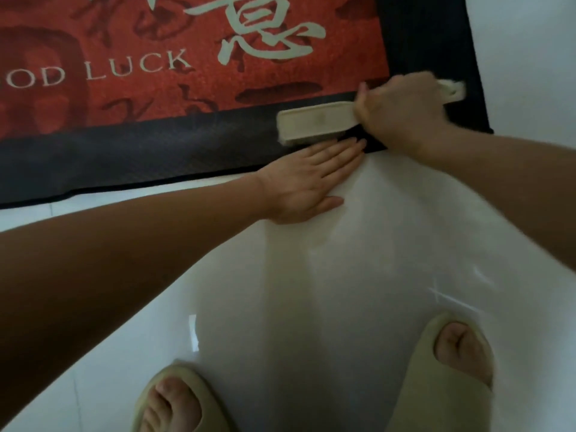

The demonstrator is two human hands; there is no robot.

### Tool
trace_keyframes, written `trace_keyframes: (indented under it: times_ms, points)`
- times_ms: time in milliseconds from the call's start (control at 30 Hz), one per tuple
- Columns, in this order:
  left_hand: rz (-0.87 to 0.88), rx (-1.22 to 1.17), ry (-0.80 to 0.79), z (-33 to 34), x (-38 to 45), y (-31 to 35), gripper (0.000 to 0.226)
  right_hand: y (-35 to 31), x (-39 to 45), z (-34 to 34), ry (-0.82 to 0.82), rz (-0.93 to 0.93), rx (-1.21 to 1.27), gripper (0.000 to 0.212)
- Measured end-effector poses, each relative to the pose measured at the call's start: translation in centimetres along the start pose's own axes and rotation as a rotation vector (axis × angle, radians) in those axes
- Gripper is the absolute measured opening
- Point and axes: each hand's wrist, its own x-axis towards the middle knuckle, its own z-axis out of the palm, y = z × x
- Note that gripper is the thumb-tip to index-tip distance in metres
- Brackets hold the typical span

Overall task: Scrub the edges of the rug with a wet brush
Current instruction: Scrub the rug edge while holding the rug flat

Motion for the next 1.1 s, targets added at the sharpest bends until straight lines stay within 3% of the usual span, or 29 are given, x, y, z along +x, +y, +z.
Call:
trace_keyframes:
  times_ms: [67,133,200,300,367,433,467,633,733,800,967,1100]
  points:
    - [-0.019,-0.016,-0.019,-0.2,0.0,0.3,0.073,-3.9,1.7,-1.1,-0.129,-0.049,0.055,0.049]
    - [-0.004,-0.017,0.005,-0.2,-0.2,0.4,0.076,-2.9,1.9,-0.8,-0.187,-0.127,0.092,0.042]
    - [0.006,0.008,0.019,0.0,-0.6,0.4,0.075,0.5,0.6,-0.1,-0.206,0.023,-0.070,0.038]
    - [-0.020,-0.015,0.039,0.4,-0.2,0.7,0.072,1.4,-0.6,-0.1,-0.157,0.087,0.025,0.056]
    - [-0.036,-0.005,0.036,0.6,-0.1,0.9,0.074,-2.1,0.9,-0.6,-0.101,0.081,-0.039,0.050]
    - [-0.031,-0.019,0.019,0.5,-0.3,0.7,0.076,-3.3,2.6,-0.5,-0.005,-0.045,0.021,0.046]
    - [-0.013,-0.023,0.022,0.5,-0.5,0.5,0.077,-2.5,2.0,-0.5,-0.048,-0.060,0.023,0.041]
    - [-0.009,-0.033,0.060,1.0,-0.7,0.8,0.072,2.4,-1.8,-0.3,-0.066,0.106,0.079,0.043]
    - [-0.035,-0.021,0.030,0.8,-0.6,1.0,0.079,-3.1,1.2,-1.3,0.125,-0.060,-0.040,0.032]
    - [-0.016,-0.038,-0.008,0.6,-0.8,0.5,0.084,-5.2,3.2,-1.6,0.162,-0.174,0.042,0.029]
    - [0.174,-0.098,-0.048,-0.1,-1.1,-1.9,0.074,0.4,-0.1,-0.8,0.071,-0.016,0.074,0.021]
    - [0.185,-0.087,-0.001,0.0,-1.6,-2.1,0.072,-4.9,3.0,-2.9,0.088,0.048,0.088,0.027]
